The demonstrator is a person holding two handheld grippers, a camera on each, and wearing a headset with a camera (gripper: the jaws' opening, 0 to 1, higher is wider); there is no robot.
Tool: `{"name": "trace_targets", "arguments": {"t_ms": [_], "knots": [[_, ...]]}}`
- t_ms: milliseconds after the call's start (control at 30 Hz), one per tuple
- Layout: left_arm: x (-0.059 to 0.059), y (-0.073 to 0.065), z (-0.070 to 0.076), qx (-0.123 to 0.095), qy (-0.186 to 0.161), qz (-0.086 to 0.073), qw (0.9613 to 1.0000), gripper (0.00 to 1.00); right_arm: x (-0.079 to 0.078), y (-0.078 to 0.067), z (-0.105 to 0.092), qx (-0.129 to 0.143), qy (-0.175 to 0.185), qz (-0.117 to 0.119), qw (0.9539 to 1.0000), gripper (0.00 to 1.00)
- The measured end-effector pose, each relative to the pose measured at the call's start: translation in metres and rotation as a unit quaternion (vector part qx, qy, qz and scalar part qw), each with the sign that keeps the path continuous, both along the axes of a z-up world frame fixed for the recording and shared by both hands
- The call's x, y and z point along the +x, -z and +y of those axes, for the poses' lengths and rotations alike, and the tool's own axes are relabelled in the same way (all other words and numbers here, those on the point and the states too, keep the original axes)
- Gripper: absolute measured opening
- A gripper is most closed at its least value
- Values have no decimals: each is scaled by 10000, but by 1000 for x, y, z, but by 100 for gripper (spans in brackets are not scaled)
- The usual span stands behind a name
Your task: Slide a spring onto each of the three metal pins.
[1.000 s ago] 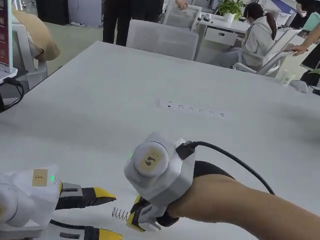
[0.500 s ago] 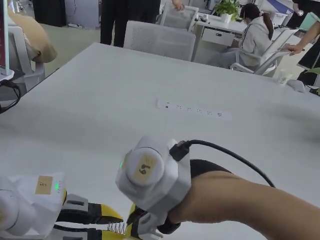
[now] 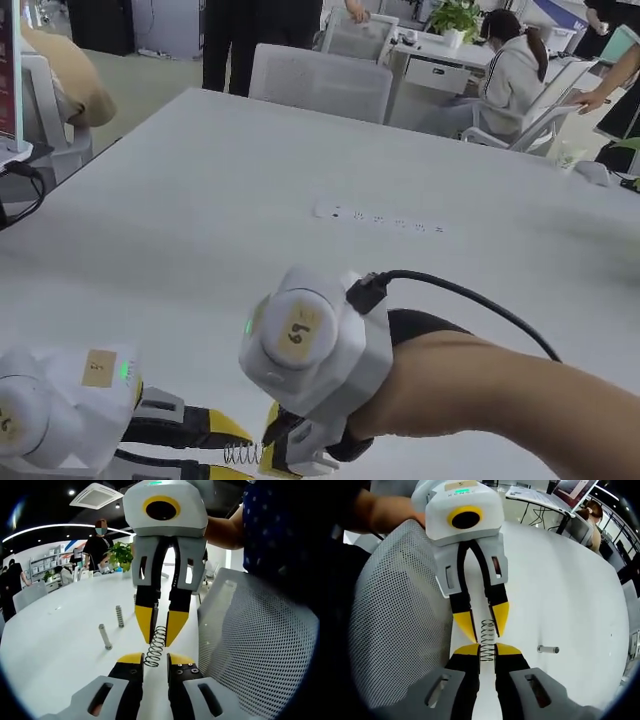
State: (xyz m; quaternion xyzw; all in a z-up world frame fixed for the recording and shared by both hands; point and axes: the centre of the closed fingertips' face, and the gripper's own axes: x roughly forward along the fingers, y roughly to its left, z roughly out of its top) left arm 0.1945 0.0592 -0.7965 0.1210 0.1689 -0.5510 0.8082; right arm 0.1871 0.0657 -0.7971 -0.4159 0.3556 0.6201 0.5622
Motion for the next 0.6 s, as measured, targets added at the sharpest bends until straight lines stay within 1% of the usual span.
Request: {"name": "trace_targets", "arguments": {"t_ms": [200,300,400,433,467,600], "knots": [[-1,1,0,-63,-9,63,10000,13,1,0,0,-37,-35,-12,10000,8],[0,1,0,-38,-3,39,10000,12,1,0,1,-35,-64,1,10000,8],[1,1,-1,-50,11,27,10000,7,-1,-1,0,-90,-122,14,9999,8],[2,0,0,-36,9,-8,10000,6,-1,-1,0,-94,-137,-2,9999,8],[2,0,-1,-56,3,-10,10000,4,-1,-1,0,-111,-142,8,9998,8],[1,-3,-2,-107,43,-46,9999,4,1,0,-2,-135,-145,-26,9998,8]]}}
